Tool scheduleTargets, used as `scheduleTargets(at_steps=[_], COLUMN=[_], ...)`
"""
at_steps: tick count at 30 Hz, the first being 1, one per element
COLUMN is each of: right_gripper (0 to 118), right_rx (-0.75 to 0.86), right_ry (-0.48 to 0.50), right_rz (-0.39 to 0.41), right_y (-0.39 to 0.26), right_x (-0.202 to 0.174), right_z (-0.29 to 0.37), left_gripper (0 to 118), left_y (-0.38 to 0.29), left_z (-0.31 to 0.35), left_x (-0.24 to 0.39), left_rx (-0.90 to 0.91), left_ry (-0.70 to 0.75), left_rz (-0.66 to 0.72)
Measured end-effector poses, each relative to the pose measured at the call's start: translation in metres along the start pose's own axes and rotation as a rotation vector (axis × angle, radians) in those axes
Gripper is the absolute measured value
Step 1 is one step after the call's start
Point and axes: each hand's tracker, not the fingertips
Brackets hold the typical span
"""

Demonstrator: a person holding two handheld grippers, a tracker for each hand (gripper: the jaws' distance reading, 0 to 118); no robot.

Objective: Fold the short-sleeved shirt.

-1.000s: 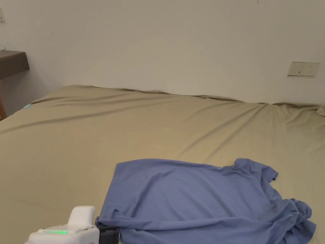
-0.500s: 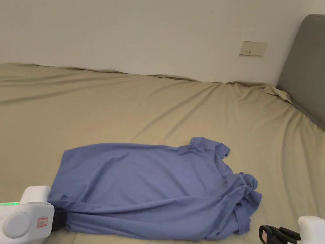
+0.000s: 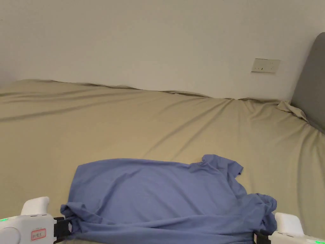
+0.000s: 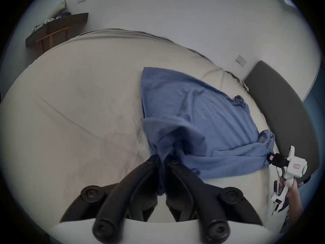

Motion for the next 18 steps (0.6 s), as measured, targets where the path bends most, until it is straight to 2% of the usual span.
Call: scheduleTargets(at_steps=[1,3,6,11,18], right_gripper=[13,12,12,12,12], right_rx=[0.021,0.073,0.054,0.060,0.003], right_ry=[0.052,0.073,0.099,0.081,0.094], right_rz=[-0.007,0.013,0.023,0.092,0.062], right_y=[0.002,0.004,0.010,0.007,-0.025], right_x=[-0.001,-0.003,-0.009,-0.012,0.005], right_z=[0.009,0.034,0.057,0.101,0.160], left_gripper=[5,5,5,5,5], left_y=[0.000,0.001,0.003,-0.002,-0.044], left_z=[0.004,0.014,0.024,0.065,0.125], left_x=[0.001,0.005,0.011,0.018,0.010], left_rx=[0.006,0.029,0.047,0.114,0.103], left_ry=[-0.001,-0.008,-0.019,-0.032,-0.039], left_rz=[-0.004,-0.011,-0.039,-0.084,-0.107])
